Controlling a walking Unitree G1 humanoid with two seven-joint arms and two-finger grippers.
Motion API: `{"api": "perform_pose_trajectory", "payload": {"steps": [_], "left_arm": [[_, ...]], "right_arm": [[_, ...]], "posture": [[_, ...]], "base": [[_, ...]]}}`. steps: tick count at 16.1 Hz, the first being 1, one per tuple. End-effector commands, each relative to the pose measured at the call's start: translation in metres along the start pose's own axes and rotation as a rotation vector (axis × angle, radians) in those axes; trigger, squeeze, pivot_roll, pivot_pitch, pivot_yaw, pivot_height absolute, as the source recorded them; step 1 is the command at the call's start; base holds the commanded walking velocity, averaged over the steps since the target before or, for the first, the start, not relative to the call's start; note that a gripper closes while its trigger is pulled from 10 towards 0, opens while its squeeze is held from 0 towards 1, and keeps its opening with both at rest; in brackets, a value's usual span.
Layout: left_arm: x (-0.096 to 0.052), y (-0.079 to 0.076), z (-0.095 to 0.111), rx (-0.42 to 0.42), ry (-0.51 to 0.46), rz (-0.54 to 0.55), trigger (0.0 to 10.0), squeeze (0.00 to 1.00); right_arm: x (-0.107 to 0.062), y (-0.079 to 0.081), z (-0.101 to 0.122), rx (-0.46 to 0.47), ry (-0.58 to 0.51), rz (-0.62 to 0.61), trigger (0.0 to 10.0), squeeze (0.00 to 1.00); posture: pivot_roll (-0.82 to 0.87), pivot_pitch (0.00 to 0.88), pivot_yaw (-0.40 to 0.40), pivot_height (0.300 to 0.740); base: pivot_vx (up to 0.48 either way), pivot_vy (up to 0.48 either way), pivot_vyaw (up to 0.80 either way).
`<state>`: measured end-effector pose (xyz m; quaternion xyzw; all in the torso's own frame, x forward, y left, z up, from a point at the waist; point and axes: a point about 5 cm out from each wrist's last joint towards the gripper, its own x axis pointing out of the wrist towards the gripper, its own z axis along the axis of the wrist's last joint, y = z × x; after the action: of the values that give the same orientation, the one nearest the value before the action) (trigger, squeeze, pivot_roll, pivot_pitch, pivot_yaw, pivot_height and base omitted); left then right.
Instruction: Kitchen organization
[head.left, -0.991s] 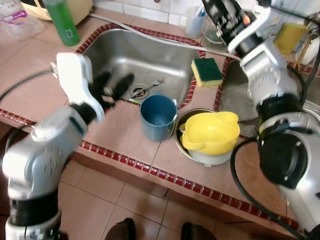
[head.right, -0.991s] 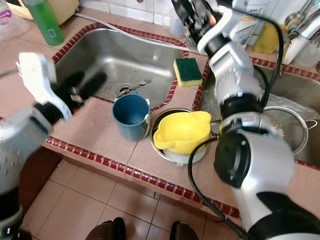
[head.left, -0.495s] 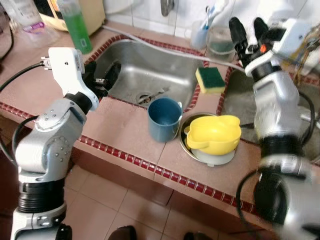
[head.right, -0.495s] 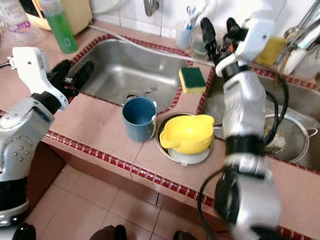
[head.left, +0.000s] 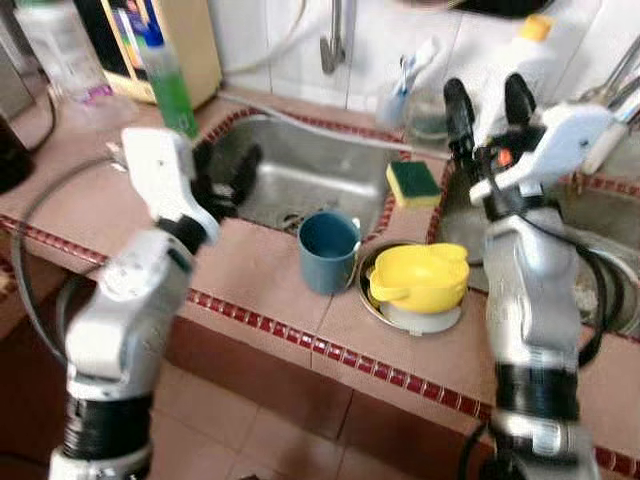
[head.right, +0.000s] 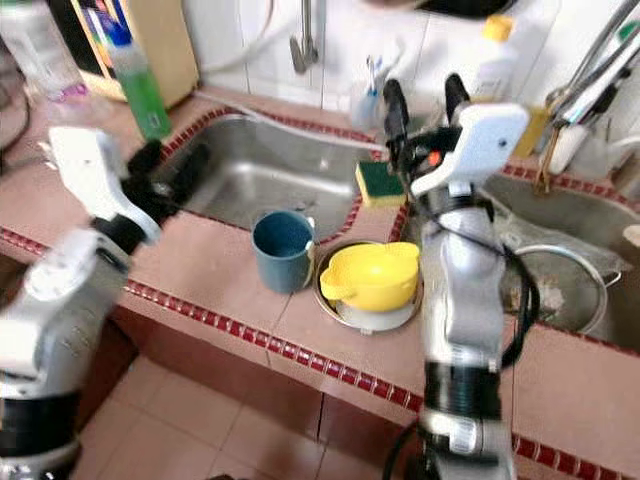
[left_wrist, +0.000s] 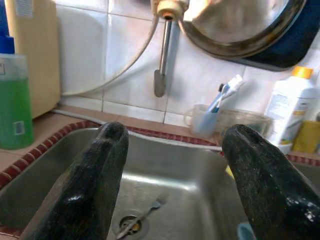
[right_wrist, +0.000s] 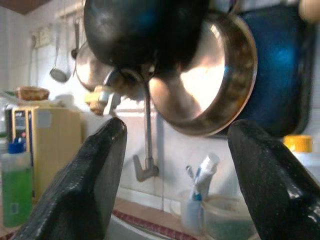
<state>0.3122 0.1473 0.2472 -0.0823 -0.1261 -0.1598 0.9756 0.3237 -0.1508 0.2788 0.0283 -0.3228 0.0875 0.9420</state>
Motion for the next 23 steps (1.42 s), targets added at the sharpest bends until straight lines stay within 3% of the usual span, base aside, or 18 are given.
{"api": "perform_pose_trajectory", "payload": {"steps": [1, 5, 9, 11, 15, 17, 23], "left_arm": [[-0.003, -0.006, 0.000, 0.018, -0.022, -0.014, 10.0, 0.00], [-0.010, -0.007, -0.010, 0.058, -0.029, 0.024, 10.0, 0.00], [-0.022, 0.005, -0.025, 0.145, -0.022, 0.091, 10.0, 0.00], [-0.025, 0.010, -0.035, 0.120, 0.007, 0.100, 10.0, 0.00], [-0.006, -0.004, -0.045, 0.115, -0.023, 0.060, 10.0, 0.00], [-0.006, -0.008, -0.046, 0.102, -0.028, 0.058, 10.0, 0.00], [-0.007, 0.003, -0.050, 0.108, -0.039, 0.151, 10.0, 0.00]], "right_arm": [[-0.007, 0.005, 0.006, -0.021, -0.013, -0.017, 10.0, 0.00], [-0.029, 0.018, -0.006, -0.051, 0.045, -0.033, 10.0, 0.00], [-0.044, 0.028, -0.020, -0.083, 0.108, 0.013, 10.0, 0.00], [-0.049, 0.029, -0.028, -0.111, 0.137, 0.034, 10.0, 0.00], [-0.051, 0.028, -0.038, -0.133, 0.173, 0.055, 10.0, 0.00], [-0.048, 0.028, -0.038, -0.129, 0.178, 0.053, 10.0, 0.00], [-0.044, 0.017, -0.044, -0.150, 0.212, 0.005, 10.0, 0.00]], "posture": [[-0.11, 0.033, 0.044, 0.740], [-0.11, 0.019, 0.043, 0.740], [-0.10, 0.033, 0.043, 0.740], [-0.09, 0.046, 0.035, 0.740], [-0.11, 0.059, 0.027, 0.740], [-0.11, 0.055, 0.028, 0.740], [-0.11, 0.047, 0.024, 0.740]], "base": [[0.000, 0.000, 0.00], [0.000, 0.000, 0.00], [0.000, 0.000, 0.00], [0.000, 0.000, 0.00], [0.000, 0.000, 0.00], [0.000, 0.000, 0.00], [0.000, 0.000, -0.64]]}}
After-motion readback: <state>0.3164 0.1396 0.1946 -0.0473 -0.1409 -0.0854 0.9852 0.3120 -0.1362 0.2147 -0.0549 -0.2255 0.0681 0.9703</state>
